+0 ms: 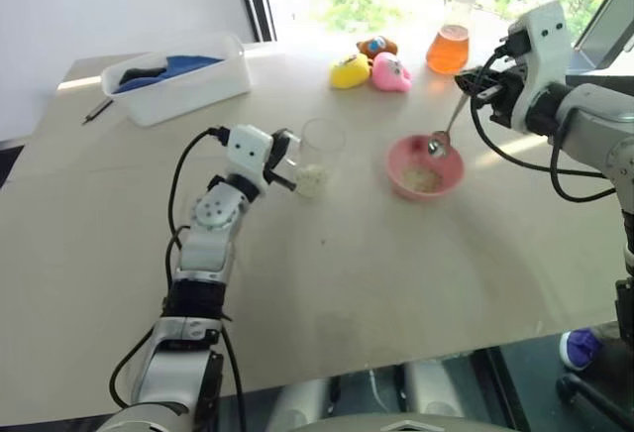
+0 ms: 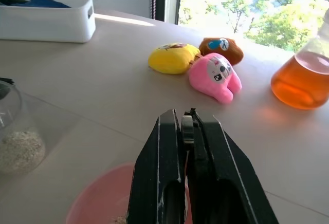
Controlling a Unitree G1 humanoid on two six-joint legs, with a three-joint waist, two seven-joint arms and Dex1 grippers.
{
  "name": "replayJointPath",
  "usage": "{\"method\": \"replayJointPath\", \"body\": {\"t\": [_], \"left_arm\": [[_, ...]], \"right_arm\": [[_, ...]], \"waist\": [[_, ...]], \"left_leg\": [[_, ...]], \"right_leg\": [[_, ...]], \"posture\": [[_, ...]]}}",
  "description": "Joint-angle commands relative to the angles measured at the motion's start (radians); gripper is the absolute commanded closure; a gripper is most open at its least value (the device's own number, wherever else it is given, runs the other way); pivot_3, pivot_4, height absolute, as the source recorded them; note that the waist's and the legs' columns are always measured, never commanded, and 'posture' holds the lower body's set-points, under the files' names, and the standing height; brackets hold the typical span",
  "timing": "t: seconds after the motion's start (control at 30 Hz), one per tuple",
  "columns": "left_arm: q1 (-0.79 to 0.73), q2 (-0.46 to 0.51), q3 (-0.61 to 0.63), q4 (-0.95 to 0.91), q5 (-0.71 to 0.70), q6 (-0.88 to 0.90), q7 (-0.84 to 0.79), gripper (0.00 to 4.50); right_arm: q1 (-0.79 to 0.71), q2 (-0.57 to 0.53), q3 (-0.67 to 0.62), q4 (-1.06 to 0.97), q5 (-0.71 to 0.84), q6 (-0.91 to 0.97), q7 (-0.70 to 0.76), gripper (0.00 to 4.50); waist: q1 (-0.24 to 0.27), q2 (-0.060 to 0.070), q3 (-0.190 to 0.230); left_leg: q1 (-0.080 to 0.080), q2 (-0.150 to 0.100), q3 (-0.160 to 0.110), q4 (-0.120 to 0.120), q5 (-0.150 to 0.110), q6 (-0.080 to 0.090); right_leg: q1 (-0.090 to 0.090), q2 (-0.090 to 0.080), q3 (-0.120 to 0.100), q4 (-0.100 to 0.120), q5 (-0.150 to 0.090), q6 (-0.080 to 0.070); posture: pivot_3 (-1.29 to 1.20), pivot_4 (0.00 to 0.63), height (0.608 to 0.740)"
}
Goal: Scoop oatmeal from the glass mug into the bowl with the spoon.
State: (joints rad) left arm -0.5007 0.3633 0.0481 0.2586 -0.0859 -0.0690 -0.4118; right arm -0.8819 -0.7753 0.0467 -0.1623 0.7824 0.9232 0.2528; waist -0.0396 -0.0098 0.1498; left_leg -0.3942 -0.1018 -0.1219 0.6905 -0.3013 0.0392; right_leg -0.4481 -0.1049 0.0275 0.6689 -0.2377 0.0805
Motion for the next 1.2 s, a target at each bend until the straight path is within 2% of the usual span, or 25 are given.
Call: {"method": "replayJointPath", "body": {"t": [0.03,0.23,0.4,0.53,0.83,1.03,1.07,1.13,1.2], "left_arm": [[-0.005,0.0,0.015,-0.042,-0.006,-0.011,0.008,4.48],[0.013,-0.013,0.009,-0.056,-0.011,-0.004,0.005,4.48],[0.013,-0.025,0.004,-0.058,-0.014,0.002,0.002,4.48],[0.006,-0.035,0.008,-0.065,-0.026,0.017,0.007,4.48],[0.012,-0.05,0.013,-0.109,-0.026,0.049,0.023,4.48],[0.045,-0.057,0.01,-0.146,-0.025,0.085,0.035,4.48],[0.052,-0.058,0.011,-0.153,-0.025,0.091,0.038,4.5],[0.062,-0.06,0.013,-0.164,-0.024,0.098,0.043,4.5],[0.07,-0.058,0.016,-0.175,-0.025,0.104,0.046,4.5]], "right_arm": [[-0.031,0.033,-0.075,-0.001,-0.026,-0.003,0.003,4.5],[-0.168,0.285,-0.35,0.105,0.236,0.147,-0.203,4.5],[-0.223,0.412,-0.407,0.119,0.343,0.196,-0.296,4.5],[-0.2,0.492,-0.373,0.097,0.396,0.227,-0.322,4.5],[-0.148,0.583,-0.286,0.1,0.318,0.205,-0.316,4.5],[-0.106,0.613,-0.189,0.112,0.2,0.176,-0.277,4.5],[-0.103,0.616,-0.183,0.114,0.191,0.176,-0.265,3.78],[-0.101,0.622,-0.182,0.116,0.177,0.175,-0.248,3.11],[-0.115,0.623,-0.194,0.123,0.161,0.161,-0.243,2.08]], "waist": [[0.001,0.0,0.0],[-0.003,0.0,0.0],[-0.003,0.0,-0.001],[-0.004,0.0,-0.001],[-0.006,0.001,-0.001],[-0.018,0.001,-0.001],[-0.02,0.001,-0.001],[-0.023,0.001,-0.001],[-0.025,0.001,-0.001]], "left_leg": [[0.0,0.0,0.0,0.0,0.0,0.0],[0.0,0.0,-0.001,0.0,0.0,0.0],[0.0,0.0,-0.001,0.0,0.0,0.0],[-0.001,-0.001,-0.002,0.0,0.0,0.0],[-0.001,-0.001,-0.002,0.001,0.0,0.0],[-0.001,-0.001,-0.002,0.001,0.0,0.0],[-0.001,-0.001,-0.002,0.002,0.0,0.0],[-0.001,-0.001,-0.002,0.002,0.0,0.0],[-0.001,-0.001,-0.002,0.002,0.0,0.0]], "right_leg": [[0.0,0.0,0.0,0.0,0.0,0.0],[0.0,0.0,0.0,0.001,0.0,0.0],[0.0,0.0,-0.001,0.0,0.0,0.0],[0.0,0.0,-0.001,0.0,0.0,0.0],[0.0,0.0,-0.002,0.002,0.0,0.0],[0.0,0.0,-0.002,0.002,0.0,0.0],[0.0,0.0,-0.002,0.002,0.0,0.0],[0.0,0.0,-0.002,0.002,0.0,0.0],[0.0,0.0,-0.002,0.002,0.0,0.0]], "posture": [[0.0,0.15,0.74],[0.0,0.15,0.74],[0.0,0.15,0.74],[0.0,0.15,0.74],[0.0,0.15,0.74],[0.0,0.15,0.74],[0.0,0.15,0.74],[0.0,0.15,0.74],[0.0,0.15,0.74]]}}
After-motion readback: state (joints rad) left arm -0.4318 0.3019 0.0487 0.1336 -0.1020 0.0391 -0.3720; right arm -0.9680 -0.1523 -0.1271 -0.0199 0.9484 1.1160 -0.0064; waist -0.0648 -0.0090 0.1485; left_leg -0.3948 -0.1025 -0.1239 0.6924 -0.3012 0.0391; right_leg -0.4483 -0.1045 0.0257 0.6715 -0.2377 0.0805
